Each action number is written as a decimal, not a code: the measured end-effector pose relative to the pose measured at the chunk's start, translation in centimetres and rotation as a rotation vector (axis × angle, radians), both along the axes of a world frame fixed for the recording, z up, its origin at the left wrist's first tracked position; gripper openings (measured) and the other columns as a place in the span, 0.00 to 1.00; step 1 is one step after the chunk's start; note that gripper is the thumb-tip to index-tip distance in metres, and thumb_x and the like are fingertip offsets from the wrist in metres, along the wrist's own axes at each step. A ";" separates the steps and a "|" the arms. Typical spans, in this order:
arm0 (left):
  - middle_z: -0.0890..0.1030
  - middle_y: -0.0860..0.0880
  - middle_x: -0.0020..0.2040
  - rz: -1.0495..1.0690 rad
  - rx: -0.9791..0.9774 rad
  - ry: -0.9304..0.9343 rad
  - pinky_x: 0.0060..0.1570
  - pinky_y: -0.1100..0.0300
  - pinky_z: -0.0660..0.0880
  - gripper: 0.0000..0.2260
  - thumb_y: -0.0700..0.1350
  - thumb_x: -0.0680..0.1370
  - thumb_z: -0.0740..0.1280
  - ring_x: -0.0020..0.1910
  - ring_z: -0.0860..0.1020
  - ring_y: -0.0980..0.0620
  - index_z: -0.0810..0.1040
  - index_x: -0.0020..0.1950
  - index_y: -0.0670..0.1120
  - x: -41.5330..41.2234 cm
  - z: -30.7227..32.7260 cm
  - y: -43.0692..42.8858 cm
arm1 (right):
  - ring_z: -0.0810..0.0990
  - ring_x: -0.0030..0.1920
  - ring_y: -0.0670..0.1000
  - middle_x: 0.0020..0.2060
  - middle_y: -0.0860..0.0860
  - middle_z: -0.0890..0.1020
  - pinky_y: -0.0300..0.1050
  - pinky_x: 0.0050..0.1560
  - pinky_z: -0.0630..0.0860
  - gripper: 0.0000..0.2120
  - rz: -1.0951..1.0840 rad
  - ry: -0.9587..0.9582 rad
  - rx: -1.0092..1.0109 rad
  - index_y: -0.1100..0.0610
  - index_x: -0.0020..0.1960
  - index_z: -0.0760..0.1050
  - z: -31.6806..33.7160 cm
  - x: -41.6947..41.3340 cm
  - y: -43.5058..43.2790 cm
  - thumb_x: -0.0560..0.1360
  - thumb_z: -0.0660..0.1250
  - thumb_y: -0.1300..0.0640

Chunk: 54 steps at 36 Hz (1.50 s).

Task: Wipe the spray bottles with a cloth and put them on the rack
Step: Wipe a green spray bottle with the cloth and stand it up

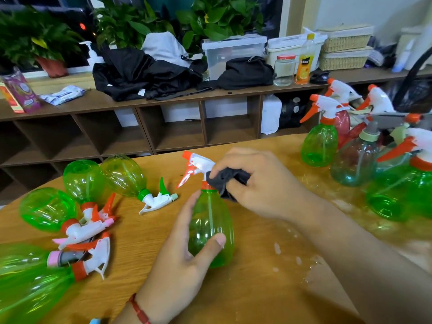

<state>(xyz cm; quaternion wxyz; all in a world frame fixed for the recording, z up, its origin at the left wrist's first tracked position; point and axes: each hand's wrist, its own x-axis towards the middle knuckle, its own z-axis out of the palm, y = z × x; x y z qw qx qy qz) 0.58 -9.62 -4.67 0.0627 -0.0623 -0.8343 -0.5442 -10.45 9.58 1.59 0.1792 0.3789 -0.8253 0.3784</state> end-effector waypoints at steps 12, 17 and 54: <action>0.67 0.72 0.78 -0.147 -0.056 0.006 0.69 0.73 0.69 0.36 0.55 0.78 0.75 0.76 0.68 0.69 0.59 0.81 0.72 0.3 0.3 -0.3 | 0.83 0.64 0.53 0.61 0.53 0.85 0.55 0.65 0.80 0.20 0.158 -0.232 -0.386 0.59 0.56 0.84 0.0 -0.9 0.5 0.75 0.64 0.78; 0.71 0.73 0.73 -0.121 0.011 -0.019 0.62 0.76 0.71 0.36 0.49 0.79 0.74 0.71 0.73 0.69 0.61 0.82 0.65 0.4 0.4 -0.5 | 0.87 0.44 0.51 0.52 0.58 0.88 0.40 0.40 0.81 0.18 0.098 -0.420 -0.415 0.64 0.49 0.84 -0.3 -1.3 1.7 0.74 0.60 0.80; 0.79 0.61 0.71 -0.121 0.178 -0.061 0.63 0.63 0.78 0.31 0.49 0.79 0.74 0.69 0.80 0.57 0.68 0.80 0.61 -0.6 -0.1 -1.0 | 0.89 0.46 0.56 0.46 0.57 0.89 0.50 0.42 0.86 0.16 0.027 -0.526 -0.438 0.65 0.46 0.86 -1.2 -2.4 2.3 0.72 0.62 0.76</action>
